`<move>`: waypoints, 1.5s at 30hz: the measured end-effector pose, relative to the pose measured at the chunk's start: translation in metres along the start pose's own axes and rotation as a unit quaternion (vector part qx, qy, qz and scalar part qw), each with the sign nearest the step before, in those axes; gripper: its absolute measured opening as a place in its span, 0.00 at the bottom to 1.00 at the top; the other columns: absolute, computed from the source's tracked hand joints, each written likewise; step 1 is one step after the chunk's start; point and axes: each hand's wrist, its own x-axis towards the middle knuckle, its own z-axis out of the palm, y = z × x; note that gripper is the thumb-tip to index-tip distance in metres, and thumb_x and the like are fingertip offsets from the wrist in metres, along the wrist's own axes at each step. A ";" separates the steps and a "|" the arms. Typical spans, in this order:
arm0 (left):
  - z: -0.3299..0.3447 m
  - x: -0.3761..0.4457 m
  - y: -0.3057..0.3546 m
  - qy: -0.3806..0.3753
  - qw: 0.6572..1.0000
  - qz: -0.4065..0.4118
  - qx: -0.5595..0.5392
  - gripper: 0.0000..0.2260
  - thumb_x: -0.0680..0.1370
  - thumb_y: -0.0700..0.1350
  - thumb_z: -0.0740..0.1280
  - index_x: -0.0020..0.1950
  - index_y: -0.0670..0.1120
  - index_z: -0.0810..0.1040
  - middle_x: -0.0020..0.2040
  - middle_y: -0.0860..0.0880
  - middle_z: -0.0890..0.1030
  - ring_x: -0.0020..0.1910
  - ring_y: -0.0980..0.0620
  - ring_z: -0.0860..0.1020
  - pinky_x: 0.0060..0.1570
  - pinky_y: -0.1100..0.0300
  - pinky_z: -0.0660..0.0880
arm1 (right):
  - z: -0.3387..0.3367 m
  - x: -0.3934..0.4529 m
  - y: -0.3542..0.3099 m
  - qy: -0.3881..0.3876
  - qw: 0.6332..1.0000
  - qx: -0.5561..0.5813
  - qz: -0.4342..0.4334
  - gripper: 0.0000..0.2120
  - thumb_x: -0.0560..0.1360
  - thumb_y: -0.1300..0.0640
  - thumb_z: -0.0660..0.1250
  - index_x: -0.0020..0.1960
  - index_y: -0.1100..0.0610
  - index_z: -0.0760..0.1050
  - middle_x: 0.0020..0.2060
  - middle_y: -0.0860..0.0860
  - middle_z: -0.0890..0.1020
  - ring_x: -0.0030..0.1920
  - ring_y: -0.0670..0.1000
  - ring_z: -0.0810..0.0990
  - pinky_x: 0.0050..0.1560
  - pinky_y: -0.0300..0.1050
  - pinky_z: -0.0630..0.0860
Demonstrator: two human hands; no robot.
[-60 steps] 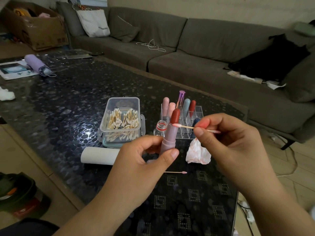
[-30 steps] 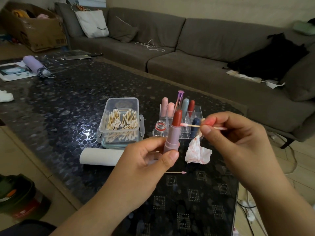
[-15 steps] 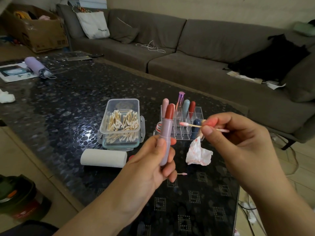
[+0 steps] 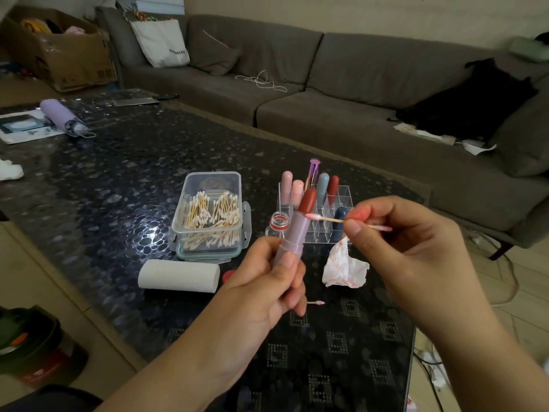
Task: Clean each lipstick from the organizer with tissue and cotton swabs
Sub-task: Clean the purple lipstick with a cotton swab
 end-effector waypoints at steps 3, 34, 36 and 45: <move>0.000 -0.001 0.000 -0.002 1.000 0.004 0.003 0.08 0.73 0.49 0.62 0.37 0.53 0.78 0.35 0.52 0.71 0.32 0.54 0.67 0.37 0.61 0.72 | 0.000 0.000 0.000 0.002 1.000 0.002 0.007 0.04 0.68 0.51 0.71 0.42 0.48 0.79 0.34 0.52 0.79 0.35 0.55 0.75 0.39 0.46 0.76; 0.002 -0.003 0.003 -0.014 0.999 -0.018 -0.039 0.08 0.73 0.49 0.64 0.43 0.45 0.78 0.35 0.49 0.72 0.33 0.53 0.68 0.37 0.60 0.72 | 0.001 0.001 0.001 0.004 0.999 0.051 0.009 0.01 0.69 0.55 0.70 0.39 0.50 0.79 0.30 0.46 0.77 0.33 0.45 0.73 0.37 0.37 0.74; 0.002 -0.003 0.003 -0.016 0.999 -0.012 -0.024 0.09 0.72 0.51 0.64 0.43 0.47 0.78 0.36 0.49 0.72 0.34 0.53 0.69 0.37 0.59 0.72 | 0.001 0.001 0.001 0.000 0.999 0.050 0.007 0.01 0.69 0.55 0.70 0.39 0.50 0.79 0.30 0.46 0.77 0.33 0.45 0.74 0.37 0.38 0.75; 0.001 -0.003 0.003 -0.020 0.999 -0.017 -0.028 0.13 0.72 0.52 0.64 0.47 0.45 0.80 0.35 0.49 0.74 0.32 0.52 0.71 0.36 0.60 0.73 | -0.001 0.002 0.002 0.001 0.998 0.062 0.002 0.02 0.69 0.55 0.71 0.38 0.50 0.79 0.30 0.46 0.78 0.33 0.44 0.74 0.37 0.35 0.74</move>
